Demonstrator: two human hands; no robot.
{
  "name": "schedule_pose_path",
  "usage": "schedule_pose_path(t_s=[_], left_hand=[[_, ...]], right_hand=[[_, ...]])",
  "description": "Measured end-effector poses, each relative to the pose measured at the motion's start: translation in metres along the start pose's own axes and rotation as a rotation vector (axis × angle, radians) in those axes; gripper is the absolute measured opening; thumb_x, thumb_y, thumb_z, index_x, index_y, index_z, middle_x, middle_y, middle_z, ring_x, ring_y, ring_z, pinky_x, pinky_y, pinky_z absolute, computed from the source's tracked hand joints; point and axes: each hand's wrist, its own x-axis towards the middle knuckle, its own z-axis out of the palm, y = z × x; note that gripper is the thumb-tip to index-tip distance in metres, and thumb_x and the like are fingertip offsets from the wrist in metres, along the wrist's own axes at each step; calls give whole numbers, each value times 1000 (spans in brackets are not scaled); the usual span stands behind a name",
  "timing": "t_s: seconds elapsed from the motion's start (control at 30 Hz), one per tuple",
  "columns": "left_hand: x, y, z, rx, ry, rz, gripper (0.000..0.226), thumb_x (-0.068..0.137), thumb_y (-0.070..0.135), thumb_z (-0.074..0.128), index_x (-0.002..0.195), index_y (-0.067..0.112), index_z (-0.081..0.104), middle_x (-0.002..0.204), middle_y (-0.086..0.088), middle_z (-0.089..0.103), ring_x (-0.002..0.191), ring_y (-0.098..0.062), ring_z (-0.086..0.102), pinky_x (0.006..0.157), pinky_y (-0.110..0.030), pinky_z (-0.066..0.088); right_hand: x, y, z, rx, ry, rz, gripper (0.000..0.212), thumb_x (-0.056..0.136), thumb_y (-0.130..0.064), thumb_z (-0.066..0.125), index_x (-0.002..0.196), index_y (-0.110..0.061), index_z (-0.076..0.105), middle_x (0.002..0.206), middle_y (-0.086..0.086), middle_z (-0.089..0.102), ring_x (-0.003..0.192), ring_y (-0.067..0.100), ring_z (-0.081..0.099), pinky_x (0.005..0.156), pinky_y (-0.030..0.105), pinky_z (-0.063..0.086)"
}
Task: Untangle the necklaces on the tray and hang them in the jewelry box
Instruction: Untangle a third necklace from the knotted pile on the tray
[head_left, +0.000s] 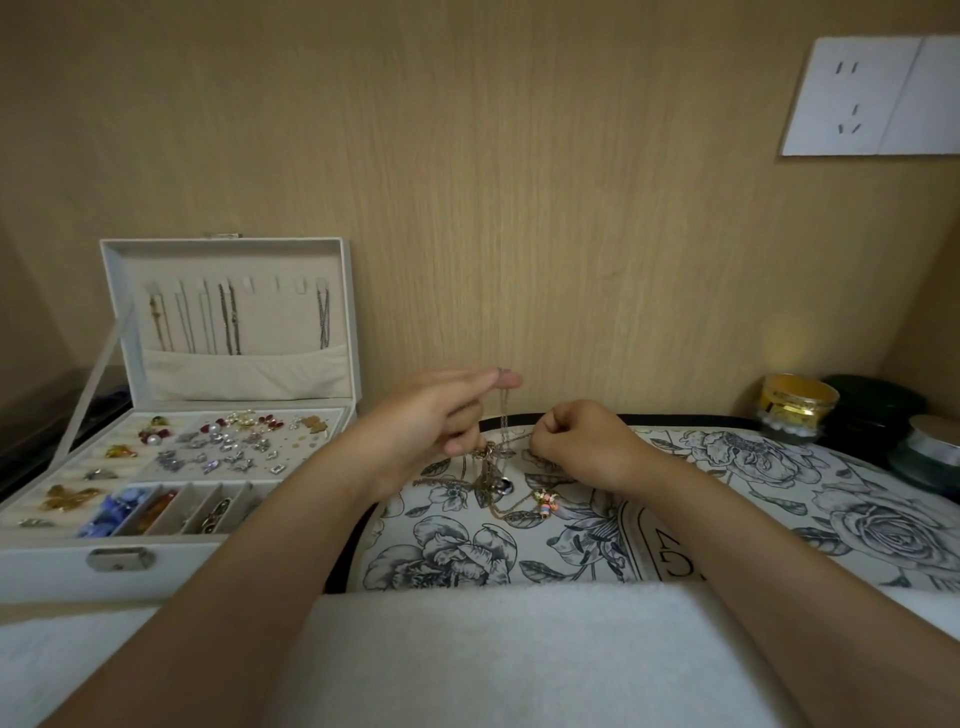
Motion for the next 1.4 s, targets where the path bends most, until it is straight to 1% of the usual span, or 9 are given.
schedule_pose_path(t_s=[0.23, 0.47, 0.63, 0.77, 0.87, 0.97, 1.17, 1.33, 1.4], left_hand=[[-1, 19, 4, -625, -9, 129, 23, 87, 17, 47, 72, 7, 60, 56, -1, 37, 49, -13, 33, 51, -26, 44], [-3, 14, -1, -103, -50, -75, 34, 105, 30, 40, 122, 13, 63, 49, 7, 22, 40, -9, 27, 44, -23, 39], [1, 14, 7, -321, -67, 3, 28, 102, 10, 38, 90, 2, 62, 68, -3, 54, 60, -13, 52, 67, -30, 58], [1, 16, 2, -376, -59, -55, 26, 91, 13, 38, 68, 11, 50, 58, 2, 32, 49, -10, 28, 39, -19, 24], [0, 16, -3, -194, -59, -122, 31, 100, 28, 41, 84, 12, 63, 50, 9, 19, 41, -6, 15, 39, -21, 6], [1, 12, -6, -28, -18, -84, 30, 105, 30, 41, 111, 13, 65, 50, 10, 22, 41, -6, 18, 39, -22, 8], [5, 8, 2, -349, 44, 37, 25, 99, 6, 41, 84, 3, 61, 75, -4, 57, 67, -14, 53, 70, -30, 50], [7, 11, 1, -353, 100, 4, 25, 98, 12, 37, 77, 10, 51, 58, 3, 36, 48, -9, 28, 46, -21, 23], [7, 11, -2, -323, 135, 6, 25, 99, 14, 37, 77, 13, 49, 53, 7, 27, 42, -6, 20, 39, -19, 13]], right_hand=[[-1, -2, 0, -31, -15, 47, 19, 86, -19, 67, 68, -20, 63, 63, -8, 59, 63, 6, 54, 62, 21, 45], [-1, -4, 1, -24, -34, 37, 13, 85, -17, 67, 72, -20, 66, 65, -9, 62, 61, 5, 55, 59, 20, 44], [-1, -5, 2, 302, -53, 91, 17, 89, 2, 58, 82, -11, 66, 72, 6, 67, 66, 16, 64, 62, 26, 54], [1, -11, 1, 817, -129, 188, 23, 91, 6, 44, 82, -11, 58, 71, 7, 56, 64, 21, 57, 71, 36, 55], [2, -13, -2, 1007, -109, 242, 26, 90, 5, 37, 79, -12, 53, 65, 3, 51, 61, 19, 51, 69, 35, 53], [3, -10, -5, 1082, -37, 309, 26, 88, 5, 34, 79, -12, 51, 57, 1, 47, 58, 18, 49, 75, 38, 53], [3, -10, -4, 1107, 7, 310, 26, 89, 7, 33, 93, -9, 54, 67, 5, 45, 63, 19, 51, 79, 45, 56], [-6, -21, -2, 996, -54, 156, 38, 90, 7, 25, 100, -1, 61, 68, 8, 44, 63, 21, 51, 88, 50, 56], [-10, -27, -1, 975, -127, 114, 40, 89, 5, 22, 96, 0, 61, 62, 3, 36, 53, 17, 39, 67, 42, 58]])
